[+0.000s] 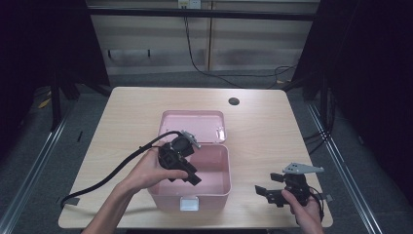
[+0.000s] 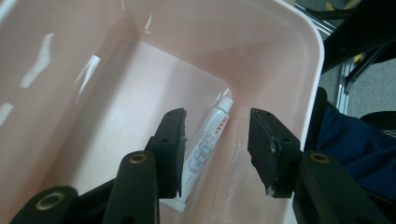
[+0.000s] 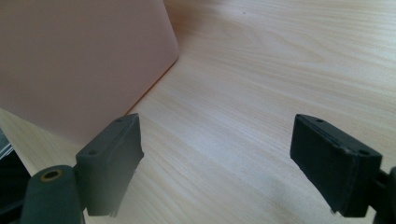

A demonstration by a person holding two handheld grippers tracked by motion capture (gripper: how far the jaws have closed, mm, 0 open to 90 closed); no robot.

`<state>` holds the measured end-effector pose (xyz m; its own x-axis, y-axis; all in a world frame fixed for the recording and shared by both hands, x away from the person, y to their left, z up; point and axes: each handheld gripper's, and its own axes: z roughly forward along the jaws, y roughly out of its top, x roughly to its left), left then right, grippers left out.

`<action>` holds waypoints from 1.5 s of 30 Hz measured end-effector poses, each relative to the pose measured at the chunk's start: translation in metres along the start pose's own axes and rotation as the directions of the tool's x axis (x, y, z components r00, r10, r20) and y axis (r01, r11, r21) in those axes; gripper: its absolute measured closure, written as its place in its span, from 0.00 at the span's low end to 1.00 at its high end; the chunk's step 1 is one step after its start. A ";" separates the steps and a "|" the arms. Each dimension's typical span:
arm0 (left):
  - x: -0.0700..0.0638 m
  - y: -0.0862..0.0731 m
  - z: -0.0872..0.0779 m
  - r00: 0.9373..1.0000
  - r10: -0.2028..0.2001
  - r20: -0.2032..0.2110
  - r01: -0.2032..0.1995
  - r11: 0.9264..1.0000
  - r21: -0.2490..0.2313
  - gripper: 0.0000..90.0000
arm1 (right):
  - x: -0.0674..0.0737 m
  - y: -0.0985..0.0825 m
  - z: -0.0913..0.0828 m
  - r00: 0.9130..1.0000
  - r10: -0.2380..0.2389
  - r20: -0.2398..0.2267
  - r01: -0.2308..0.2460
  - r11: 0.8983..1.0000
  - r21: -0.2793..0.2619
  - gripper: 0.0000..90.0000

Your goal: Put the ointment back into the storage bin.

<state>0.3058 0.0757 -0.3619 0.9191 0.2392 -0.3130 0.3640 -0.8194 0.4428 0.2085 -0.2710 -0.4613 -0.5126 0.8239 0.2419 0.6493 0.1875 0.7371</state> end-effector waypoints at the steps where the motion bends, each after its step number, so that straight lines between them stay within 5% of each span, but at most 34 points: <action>1: -0.001 -0.001 -0.002 1.000 0.000 -0.002 0.000 1.000 -0.005 0.62 | 0.000 0.000 0.000 1.000 0.000 0.000 0.000 1.000 0.000 0.18; 24: -0.014 -0.018 -0.045 0.995 0.030 -0.095 -0.038 0.996 -0.085 0.49 | 0.000 0.000 0.000 1.000 -0.004 0.002 0.004 1.000 0.002 0.18; 28: -0.015 -0.029 -0.050 0.994 -0.015 -0.111 0.001 0.992 -0.123 0.40 | 0.000 0.000 0.000 1.000 -0.001 0.005 0.001 1.000 0.000 0.18; 37: -0.008 -0.051 -0.069 0.993 -0.009 -0.121 -0.009 0.989 -0.150 0.28 | 0.000 0.000 0.000 1.000 -0.002 0.005 0.002 1.000 0.002 0.18; 45: -0.003 -0.077 -0.079 0.991 -0.032 -0.126 0.003 0.975 -0.222 0.20 | 0.000 0.000 0.000 1.000 0.000 0.009 0.000 1.000 0.002 0.18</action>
<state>0.2869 0.1798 -0.3286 0.9187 0.3291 -0.2183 0.3911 -0.6823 0.6177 0.2083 -0.2709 -0.4614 -0.5080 0.8284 0.2361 0.6503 0.1890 0.7358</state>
